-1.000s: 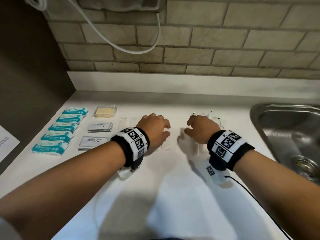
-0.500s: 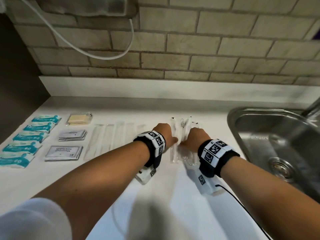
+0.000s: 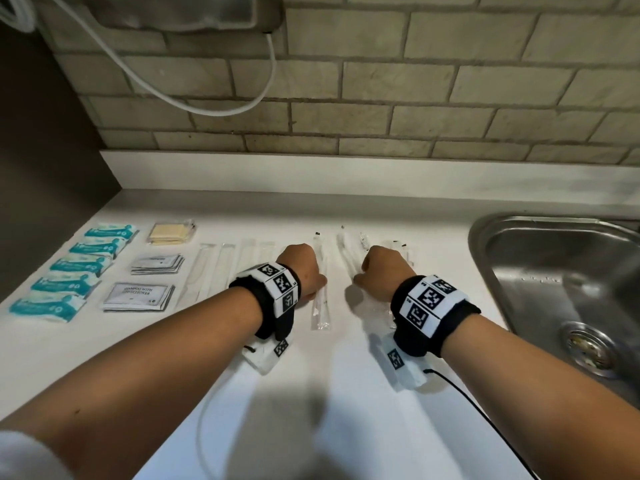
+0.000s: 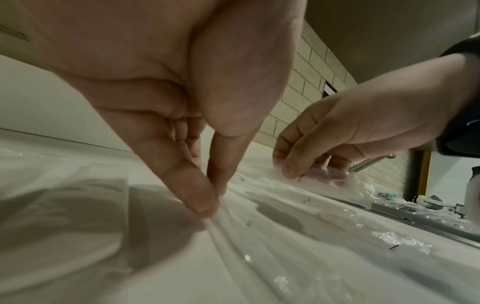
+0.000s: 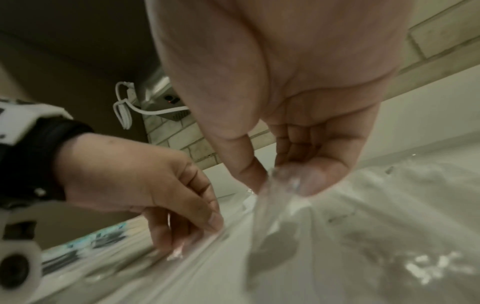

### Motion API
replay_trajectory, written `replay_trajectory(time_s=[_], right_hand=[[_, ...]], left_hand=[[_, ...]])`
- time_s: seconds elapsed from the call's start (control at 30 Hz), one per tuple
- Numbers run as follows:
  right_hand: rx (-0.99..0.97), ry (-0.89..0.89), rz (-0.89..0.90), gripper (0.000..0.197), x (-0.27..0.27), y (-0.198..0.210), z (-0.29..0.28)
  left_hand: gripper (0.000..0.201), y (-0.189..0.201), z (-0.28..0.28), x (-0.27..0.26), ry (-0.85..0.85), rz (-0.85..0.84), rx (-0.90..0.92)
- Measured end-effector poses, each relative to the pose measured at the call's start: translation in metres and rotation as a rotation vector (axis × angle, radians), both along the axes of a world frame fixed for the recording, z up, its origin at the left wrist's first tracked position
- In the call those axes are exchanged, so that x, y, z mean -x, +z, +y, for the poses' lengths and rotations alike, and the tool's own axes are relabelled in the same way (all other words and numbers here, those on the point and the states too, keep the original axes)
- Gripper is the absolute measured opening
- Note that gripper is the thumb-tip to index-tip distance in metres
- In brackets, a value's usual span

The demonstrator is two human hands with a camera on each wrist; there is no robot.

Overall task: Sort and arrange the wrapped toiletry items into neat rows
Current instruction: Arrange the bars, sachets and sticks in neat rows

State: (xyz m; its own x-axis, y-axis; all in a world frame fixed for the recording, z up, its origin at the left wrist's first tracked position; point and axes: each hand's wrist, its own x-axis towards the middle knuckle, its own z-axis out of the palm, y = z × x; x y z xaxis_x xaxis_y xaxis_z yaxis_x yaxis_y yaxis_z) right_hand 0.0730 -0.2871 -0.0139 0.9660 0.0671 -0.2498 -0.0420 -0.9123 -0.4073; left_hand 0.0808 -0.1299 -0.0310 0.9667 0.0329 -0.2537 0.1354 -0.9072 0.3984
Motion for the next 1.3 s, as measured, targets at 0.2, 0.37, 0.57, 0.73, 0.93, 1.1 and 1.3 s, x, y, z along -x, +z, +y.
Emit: replay_trajectory(time_s=[0.2, 0.37, 0.57, 0.73, 0.93, 1.1, 1.3], right_hand=[[0.167, 0.086, -0.095, 0.032, 0.015, -0.006, 0.022], [0.093, 0.122, -0.022, 0.014, 0.013, -0.014, 0.035], [0.042, 0.235, -0.074, 0.032, -0.001, -0.014, 0.014], [0.229, 0.430, -0.041, 0.031, 0.003, -0.019, 0.006], [0.190, 0.427, 0.019, 0.018, 0.011, -0.023, 0.013], [0.142, 0.392, -0.006, 0.028, 0.015, -0.028, 0.017], [0.125, 0.392, -0.025, 0.030, 0.017, -0.029, 0.017]], left_hand=[[0.021, 0.003, 0.008, 0.006, 0.022, -0.016, 0.019], [0.023, 0.001, 0.011, 0.007, 0.019, -0.014, 0.023], [0.035, 0.007, 0.016, 0.008, -0.054, -0.071, -0.041], [0.059, 0.009, 0.022, 0.020, -0.322, -0.091, -0.195], [0.063, 0.007, 0.025, 0.031, -0.392, -0.099, -0.344], [0.063, 0.008, 0.029, 0.030, -0.378, -0.095, -0.345], [0.063, 0.006, 0.032, 0.027, -0.366, -0.090, -0.355]])
